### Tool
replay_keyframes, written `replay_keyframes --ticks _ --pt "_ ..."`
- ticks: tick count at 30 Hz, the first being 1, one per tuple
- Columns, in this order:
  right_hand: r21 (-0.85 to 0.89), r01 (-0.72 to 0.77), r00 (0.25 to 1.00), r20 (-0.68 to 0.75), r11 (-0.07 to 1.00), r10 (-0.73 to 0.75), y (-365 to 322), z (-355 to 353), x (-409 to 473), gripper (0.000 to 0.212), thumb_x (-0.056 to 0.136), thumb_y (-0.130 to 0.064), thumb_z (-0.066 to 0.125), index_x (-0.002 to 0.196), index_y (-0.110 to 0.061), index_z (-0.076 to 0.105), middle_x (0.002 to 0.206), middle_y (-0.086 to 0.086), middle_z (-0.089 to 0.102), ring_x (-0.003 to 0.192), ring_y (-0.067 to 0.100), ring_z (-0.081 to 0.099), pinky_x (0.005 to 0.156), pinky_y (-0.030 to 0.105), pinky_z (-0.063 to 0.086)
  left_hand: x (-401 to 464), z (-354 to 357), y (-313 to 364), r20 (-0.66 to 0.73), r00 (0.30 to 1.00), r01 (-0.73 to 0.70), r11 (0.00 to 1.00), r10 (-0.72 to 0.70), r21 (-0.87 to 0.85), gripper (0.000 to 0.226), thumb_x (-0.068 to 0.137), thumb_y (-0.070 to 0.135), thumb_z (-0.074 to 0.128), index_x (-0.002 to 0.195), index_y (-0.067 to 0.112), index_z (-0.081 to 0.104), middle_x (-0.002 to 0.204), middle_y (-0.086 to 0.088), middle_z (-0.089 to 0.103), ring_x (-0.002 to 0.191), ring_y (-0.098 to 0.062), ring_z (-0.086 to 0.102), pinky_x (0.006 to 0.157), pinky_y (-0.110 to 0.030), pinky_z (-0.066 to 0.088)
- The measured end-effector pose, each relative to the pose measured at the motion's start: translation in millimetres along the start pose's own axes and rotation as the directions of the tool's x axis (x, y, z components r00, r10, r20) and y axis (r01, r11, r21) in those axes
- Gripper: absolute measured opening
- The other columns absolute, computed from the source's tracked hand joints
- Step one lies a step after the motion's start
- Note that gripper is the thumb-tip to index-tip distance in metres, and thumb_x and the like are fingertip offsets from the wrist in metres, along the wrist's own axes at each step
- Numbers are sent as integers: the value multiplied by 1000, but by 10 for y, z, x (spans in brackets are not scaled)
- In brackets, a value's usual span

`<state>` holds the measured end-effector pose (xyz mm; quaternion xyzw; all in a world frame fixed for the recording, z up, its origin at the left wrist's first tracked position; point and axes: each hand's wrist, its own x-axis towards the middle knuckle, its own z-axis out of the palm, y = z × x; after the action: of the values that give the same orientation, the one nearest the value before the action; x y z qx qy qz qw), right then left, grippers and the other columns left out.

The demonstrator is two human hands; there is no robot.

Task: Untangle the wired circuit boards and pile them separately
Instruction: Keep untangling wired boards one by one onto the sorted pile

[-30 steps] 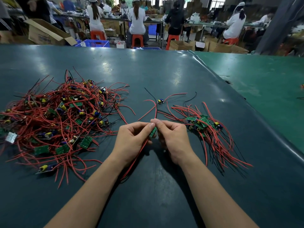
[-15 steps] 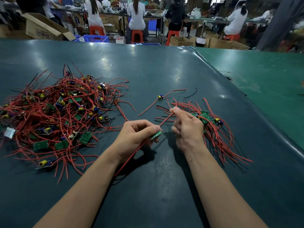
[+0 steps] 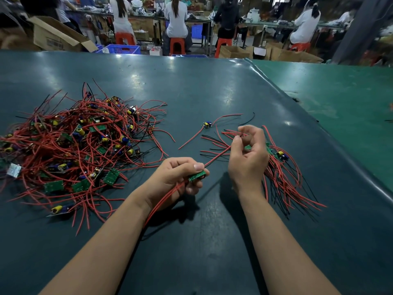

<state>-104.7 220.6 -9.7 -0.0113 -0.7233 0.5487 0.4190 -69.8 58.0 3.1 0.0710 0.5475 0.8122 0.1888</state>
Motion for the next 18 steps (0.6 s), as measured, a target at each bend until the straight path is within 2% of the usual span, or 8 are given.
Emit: replay_keyframes --ticks 3,5,7,9,11,13,15,18 --pt "-37 -3 1000 -11 999 3 7 -2 3 11 90 -5 59 93 -15 59 76 -15 58 63 -4 53 59 11 39 -13 -18 -2 0 1000 -12 1000 12 -29 18 77 5 66 59 11 68 65 -5 67 46 -11 57 41 -16 38" --pt "87 -108 993 -46 990 112 -20 -1 25 8 95 -10 56 98 -17 54 78 -4 62 62 3 56 59 25 44 -6 -14 10 -36 999 -42 997 40 -61 12 75 4 71 64 7 70 64 -5 67 48 -11 57 44 -16 40" --pt "197 -212 975 -25 957 221 -70 -22 37 11 100 -18 52 110 -18 47 73 6 64 49 19 54 47 30 42 19 -19 10 -125 986 -118 992 111 -49 11 76 16 70 68 9 73 67 -4 68 50 -10 56 46 -17 42" --pt "252 -350 937 111 902 332 -104 -49 17 12 101 -26 53 109 -19 49 63 2 61 37 17 47 35 23 36 60 -34 -6 -262 941 -209 977 215 52 16 82 23 65 76 11 75 68 -5 68 52 -12 56 50 -19 47" --pt "220 -513 821 406 830 400 -163 -35 -83 17 98 -31 59 92 -15 60 56 2 54 33 12 41 33 18 32 93 -36 -33 -356 891 -256 960 281 117 16 89 21 63 82 13 75 75 -5 71 61 -14 61 58 -22 52" --pt "116 -590 628 688 799 363 -213 4 -210 26 92 -36 64 79 -14 66 57 5 51 35 9 38 33 17 29 100 -28 -54 -355 892 -259 960 279 103 17 86 23 65 80 15 77 82 -5 74 68 -16 63 62 -25 53" --pt "76 -597 497 816 799 295 -236 16 -273 23 88 -34 66 77 -14 66 55 -1 54 37 6 39 33 19 30 90 -35 -62 -280 922 -249 964 267 98 17 79 28 67 80 16 79 85 -6 74 69 -16 66 61 -26 55" --pt "74 -603 465 842 795 274 -247 -14 -244 18 89 -26 66 84 -9 66 51 -2 53 34 7 40 32 18 33 78 -60 -64 -188 954 -217 971 233 101 24 79 31 64 91 15 79 95 -11 74 79 -21 66 67 -29 56"
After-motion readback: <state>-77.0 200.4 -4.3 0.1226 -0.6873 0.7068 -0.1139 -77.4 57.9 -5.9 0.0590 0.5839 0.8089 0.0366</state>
